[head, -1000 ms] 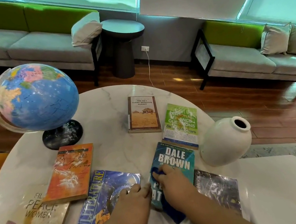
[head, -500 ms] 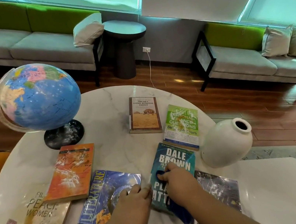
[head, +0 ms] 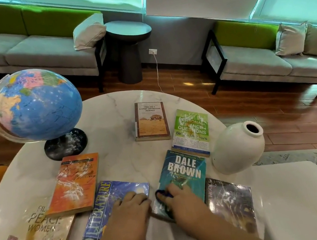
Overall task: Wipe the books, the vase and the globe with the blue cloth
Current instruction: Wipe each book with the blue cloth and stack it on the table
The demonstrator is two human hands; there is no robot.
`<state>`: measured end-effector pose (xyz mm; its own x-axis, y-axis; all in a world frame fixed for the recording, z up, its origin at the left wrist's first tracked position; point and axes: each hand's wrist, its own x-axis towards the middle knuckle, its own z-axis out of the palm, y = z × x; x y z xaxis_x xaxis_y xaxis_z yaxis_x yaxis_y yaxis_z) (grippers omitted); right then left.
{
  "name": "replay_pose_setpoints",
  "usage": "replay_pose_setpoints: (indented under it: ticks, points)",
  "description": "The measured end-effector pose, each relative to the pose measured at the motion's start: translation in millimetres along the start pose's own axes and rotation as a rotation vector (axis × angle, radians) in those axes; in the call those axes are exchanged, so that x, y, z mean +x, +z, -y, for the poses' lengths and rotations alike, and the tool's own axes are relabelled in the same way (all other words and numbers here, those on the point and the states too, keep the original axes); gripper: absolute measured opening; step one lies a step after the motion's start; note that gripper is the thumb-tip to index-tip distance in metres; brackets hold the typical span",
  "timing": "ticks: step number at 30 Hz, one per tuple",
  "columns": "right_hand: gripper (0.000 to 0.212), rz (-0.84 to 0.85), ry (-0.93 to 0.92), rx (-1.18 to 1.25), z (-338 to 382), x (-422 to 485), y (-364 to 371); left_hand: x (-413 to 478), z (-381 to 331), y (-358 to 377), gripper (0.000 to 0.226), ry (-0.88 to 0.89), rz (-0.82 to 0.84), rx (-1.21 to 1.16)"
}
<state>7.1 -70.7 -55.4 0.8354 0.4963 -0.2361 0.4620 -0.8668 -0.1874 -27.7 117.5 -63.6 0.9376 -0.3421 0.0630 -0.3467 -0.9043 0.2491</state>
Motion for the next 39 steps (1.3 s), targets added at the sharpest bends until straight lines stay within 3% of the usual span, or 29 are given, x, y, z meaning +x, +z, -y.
replay_pose_setpoints:
  ticks: [5, 9, 11, 14, 17, 19, 23, 25, 28, 31, 35, 39]
  points:
    - [0.029, -0.042, -0.224, 0.017, -11, -25, 2, 2, 4, 0, 0.031, -0.017, 0.009, 0.010]
    - [0.024, -0.084, 0.214, 0.140, -40, -18, -7, 7, -4, 1, 0.024, 0.015, 0.140, 0.059]
    - [0.024, -0.074, 0.204, 0.149, -35, -17, -1, 16, -13, 1, 0.032, 0.011, 0.181, 0.065]
    - [0.019, -0.034, 0.011, 0.077, -21, -24, -4, 33, -27, -8, 0.045, -0.001, 0.138, 0.055]
    - [0.023, -0.067, 0.184, 0.176, -43, -21, -10, 45, -32, -11, 0.065, -0.057, 0.337, 0.080]
    - [0.033, -0.079, 0.339, 0.222, -58, -13, -15, 48, -34, -12, 0.071, -0.039, 0.367, 0.130]
    - [0.021, -0.024, 0.339, 0.208, -64, -4, -12, 50, -31, -8, 0.072, -0.019, 0.350, 0.172]
    - [0.026, 0.009, 0.303, 0.161, -67, -3, -17, 51, -30, -6, 0.073, -0.009, 0.342, 0.181]
    - [0.031, 0.000, 0.456, 0.156, -82, 7, -32, 53, -29, -5, 0.074, -0.008, 0.363, 0.178]
    - [0.053, 0.044, 0.486, 0.046, -76, 15, -36, 53, -29, -4, 0.074, -0.006, 0.360, 0.169]
    - [0.045, 0.085, 0.404, 0.136, -80, 14, -33, 53, -27, -2, 0.074, -0.010, 0.362, 0.132]
    - [0.057, 0.098, 0.492, -0.032, -91, 28, -43, 54, -28, -4, 0.073, -0.007, 0.369, 0.147]
